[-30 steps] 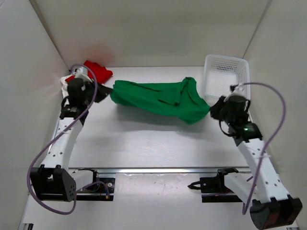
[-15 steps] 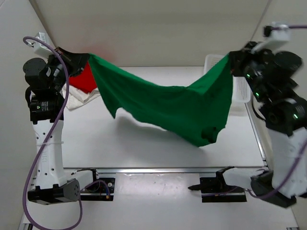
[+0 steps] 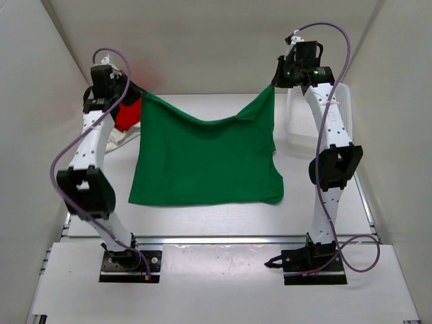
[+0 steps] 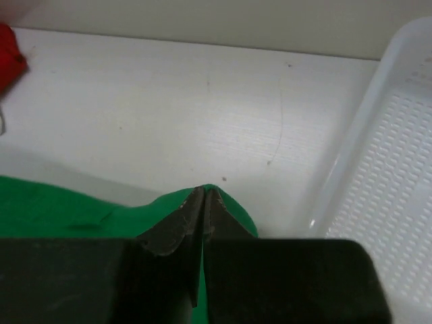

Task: Fold and stack the t-shirts
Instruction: Flatten out the tshirt

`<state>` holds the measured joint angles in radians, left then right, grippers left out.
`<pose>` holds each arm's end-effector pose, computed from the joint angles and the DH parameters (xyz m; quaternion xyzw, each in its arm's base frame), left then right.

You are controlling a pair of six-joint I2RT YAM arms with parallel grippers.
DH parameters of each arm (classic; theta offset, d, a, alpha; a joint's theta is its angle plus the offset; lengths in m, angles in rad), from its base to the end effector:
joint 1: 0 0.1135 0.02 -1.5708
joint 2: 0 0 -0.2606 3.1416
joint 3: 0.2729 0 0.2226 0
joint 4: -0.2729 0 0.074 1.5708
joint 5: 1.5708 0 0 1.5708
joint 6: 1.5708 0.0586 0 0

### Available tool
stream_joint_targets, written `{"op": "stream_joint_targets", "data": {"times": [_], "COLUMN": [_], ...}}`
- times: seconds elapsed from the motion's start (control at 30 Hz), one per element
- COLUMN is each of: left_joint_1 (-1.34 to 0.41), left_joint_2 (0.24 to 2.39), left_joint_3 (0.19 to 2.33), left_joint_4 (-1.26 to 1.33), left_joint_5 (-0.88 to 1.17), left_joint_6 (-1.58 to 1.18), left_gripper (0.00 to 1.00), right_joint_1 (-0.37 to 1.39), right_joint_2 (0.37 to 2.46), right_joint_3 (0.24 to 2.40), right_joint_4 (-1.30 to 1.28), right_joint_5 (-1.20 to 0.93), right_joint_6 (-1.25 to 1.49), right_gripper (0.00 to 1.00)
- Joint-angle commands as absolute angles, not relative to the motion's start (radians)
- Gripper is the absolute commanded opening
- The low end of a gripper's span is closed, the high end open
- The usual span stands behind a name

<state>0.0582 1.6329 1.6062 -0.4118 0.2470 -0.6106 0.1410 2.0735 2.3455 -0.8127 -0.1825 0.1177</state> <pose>0.3707 0.0072 0.3723 -0.2125 0.8128 -0.2452 0.4838 0.4428 0.0736 0.3895 -0.0550 0.8661 0.1419 0.4762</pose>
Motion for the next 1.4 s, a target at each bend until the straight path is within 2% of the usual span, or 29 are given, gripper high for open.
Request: {"op": "stream_joint_targets", "data": {"times": [0.0,0.2,0.3,0.43,0.53,0.6,0.63,0.67,0.8,0.9,1.03,1.17,1.37], "left_joint_1": [0.055,0.136,0.181,0.181,0.173,0.17,0.157,0.155,0.133,0.133,0.132,0.162,0.178], "left_joint_2": [1.709,1.781,1.775,1.758,1.697,1.636,1.576,1.539,1.311,1.201,1.134,1.083,0.95], "left_joint_3": [1.829,2.198,2.259,2.229,2.116,1.945,1.892,1.756,1.287,1.004,0.716,0.485,0.405], "left_joint_4": [-0.417,-0.452,-0.45,-0.439,-0.419,-0.4,-0.367,-0.341,-0.217,-0.175,-0.175,-0.161,-0.317], "left_joint_5": [0.27,0.336,0.36,0.348,0.33,0.293,0.263,0.246,0.202,0.169,0.198,0.256,0.262], "left_joint_6": [-0.626,-0.696,-0.721,-0.706,-0.689,-0.648,-0.647,-0.634,-0.6,-0.583,-0.591,-0.612,-0.554], "left_gripper": [0.0,0.0,0.0,0.0,0.0,0.0,0.0,0.0,0.0,0.0,0.0,0.0,0.0], "right_joint_1": [0.123,0.058,0.017,0.003,0.002,0.002,0.002,0.002,-0.02,0.018,0.104,0.127,0.153], "right_joint_2": [2.016,1.878,1.801,1.752,1.697,1.543,1.499,1.412,1.206,1.105,1.049,1.002,0.818], "right_joint_3": [2.506,2.513,2.476,2.413,2.27,2.046,1.852,1.681,1.224,0.976,0.766,0.655,0.595], "right_joint_4": [-0.608,-0.414,-0.4,-0.486,-0.569,-0.507,-0.442,-0.416,-0.368,-0.363,-0.405,-0.477,-0.721], "right_joint_5": [-0.255,-0.23,-0.25,-0.253,-0.245,-0.216,-0.21,-0.201,-0.227,-0.227,-0.225,-0.256,-0.296], "right_joint_6": [0.185,0.267,0.281,0.252,0.23,0.213,0.213,0.221,0.242,0.221,0.241,0.293,0.36], "right_gripper": [0.0,0.0,0.0,0.0,0.0,0.0,0.01,0.0,0.0,0.0,0.0,0.0,0.0]}}
